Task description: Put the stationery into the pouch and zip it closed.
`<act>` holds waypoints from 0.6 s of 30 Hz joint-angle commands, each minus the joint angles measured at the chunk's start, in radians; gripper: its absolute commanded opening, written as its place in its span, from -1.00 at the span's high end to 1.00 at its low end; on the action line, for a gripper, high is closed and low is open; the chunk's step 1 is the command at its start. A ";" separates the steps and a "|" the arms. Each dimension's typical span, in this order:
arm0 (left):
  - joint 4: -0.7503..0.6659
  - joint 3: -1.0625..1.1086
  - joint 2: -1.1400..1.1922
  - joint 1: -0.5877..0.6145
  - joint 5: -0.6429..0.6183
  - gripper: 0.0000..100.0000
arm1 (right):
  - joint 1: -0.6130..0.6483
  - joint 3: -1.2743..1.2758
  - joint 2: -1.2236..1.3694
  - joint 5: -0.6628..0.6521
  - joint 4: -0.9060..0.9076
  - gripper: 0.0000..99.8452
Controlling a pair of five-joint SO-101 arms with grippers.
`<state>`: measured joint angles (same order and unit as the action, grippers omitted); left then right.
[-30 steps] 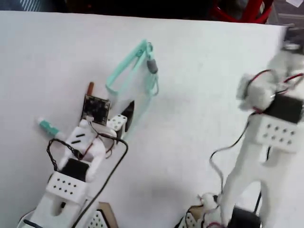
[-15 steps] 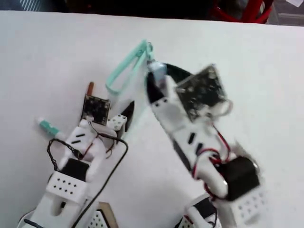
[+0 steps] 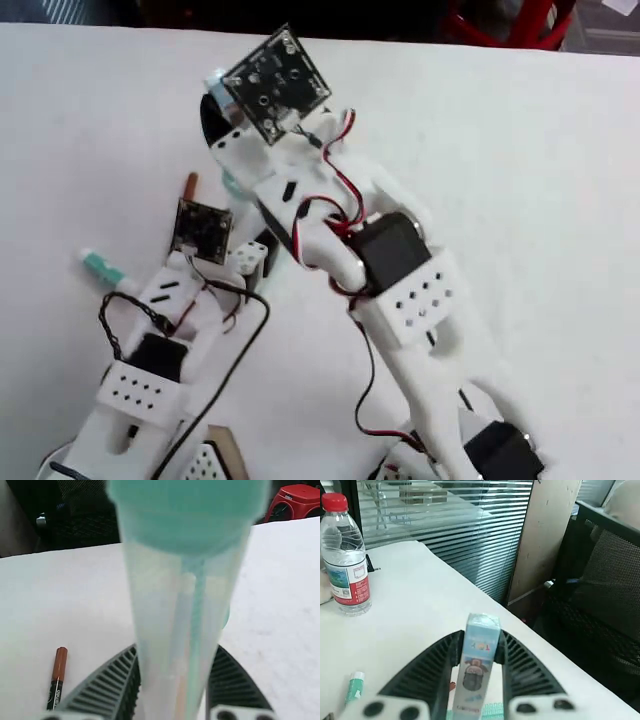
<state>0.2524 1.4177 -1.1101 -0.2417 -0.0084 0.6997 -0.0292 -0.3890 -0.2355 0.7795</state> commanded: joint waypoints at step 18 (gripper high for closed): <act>-0.021 -0.009 -0.010 0.010 -0.008 0.65 | -0.068 0.338 -0.225 -0.003 -0.082 0.84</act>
<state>0.2524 1.4177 -1.1101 -0.2432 -0.0084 0.6429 0.2915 -0.5593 -0.2355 0.7119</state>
